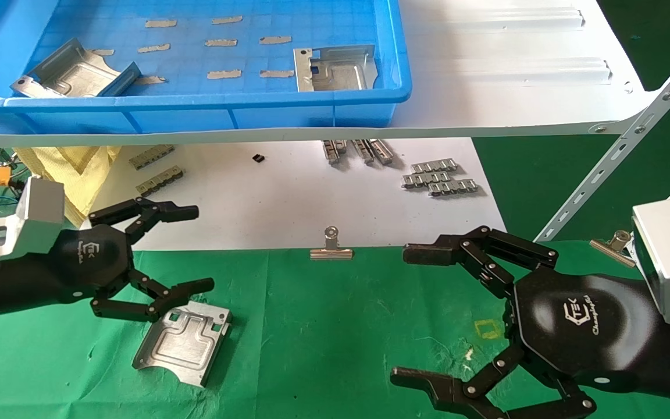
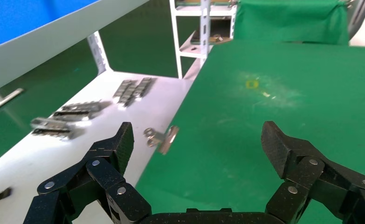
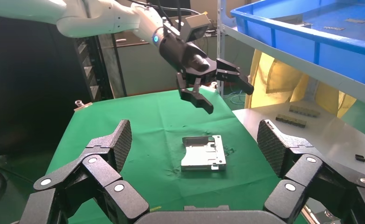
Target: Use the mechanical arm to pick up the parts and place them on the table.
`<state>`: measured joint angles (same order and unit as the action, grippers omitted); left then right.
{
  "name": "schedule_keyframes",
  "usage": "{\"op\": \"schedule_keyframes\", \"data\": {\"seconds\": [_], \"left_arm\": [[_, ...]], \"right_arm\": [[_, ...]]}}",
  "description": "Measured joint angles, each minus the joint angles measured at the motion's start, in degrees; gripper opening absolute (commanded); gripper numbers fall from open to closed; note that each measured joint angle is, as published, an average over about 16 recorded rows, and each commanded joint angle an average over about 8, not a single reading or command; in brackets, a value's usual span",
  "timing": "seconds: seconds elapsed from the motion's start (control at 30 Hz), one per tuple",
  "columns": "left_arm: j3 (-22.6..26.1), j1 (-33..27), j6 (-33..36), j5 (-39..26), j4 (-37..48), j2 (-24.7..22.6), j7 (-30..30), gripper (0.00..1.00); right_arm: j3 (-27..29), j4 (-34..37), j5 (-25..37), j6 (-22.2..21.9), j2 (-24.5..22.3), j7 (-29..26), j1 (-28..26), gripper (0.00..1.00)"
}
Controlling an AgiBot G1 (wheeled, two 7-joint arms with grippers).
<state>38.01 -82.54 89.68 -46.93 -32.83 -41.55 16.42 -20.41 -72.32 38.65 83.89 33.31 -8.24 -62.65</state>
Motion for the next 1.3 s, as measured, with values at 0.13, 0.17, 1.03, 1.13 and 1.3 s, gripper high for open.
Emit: {"op": "schedule_keyframes", "data": {"seconds": [0.13, 0.17, 1.03, 1.13, 1.3], "left_arm": [[-2.3, 2.2, -0.4, 0.5, -4.2, 0.7, -2.8, 1.00], [-2.9, 2.7, -0.5, 0.7, -5.3, 0.9, -3.5, 1.00], [-17.7, 16.9, -3.2, 4.1, -32.9, 5.3, -21.9, 1.00], [-19.3, 18.4, -3.5, 4.4, -35.7, 5.7, -23.8, 1.00], [-21.4, 20.4, -3.9, 5.0, -39.8, 6.4, -26.3, 1.00]], "right_arm": [[0.0, 0.0, 0.0, 0.0, 0.0, 0.0, 0.0, 1.00], [0.0, 0.0, 0.0, 0.0, 0.0, 0.0, 0.0, 1.00], [0.0, 0.0, 0.0, 0.0, 0.0, 0.0, 0.0, 1.00], [0.0, 0.0, 0.0, 0.0, 0.0, 0.0, 0.0, 1.00], [0.0, 0.0, 0.0, 0.0, 0.0, 0.0, 0.0, 1.00]]}}
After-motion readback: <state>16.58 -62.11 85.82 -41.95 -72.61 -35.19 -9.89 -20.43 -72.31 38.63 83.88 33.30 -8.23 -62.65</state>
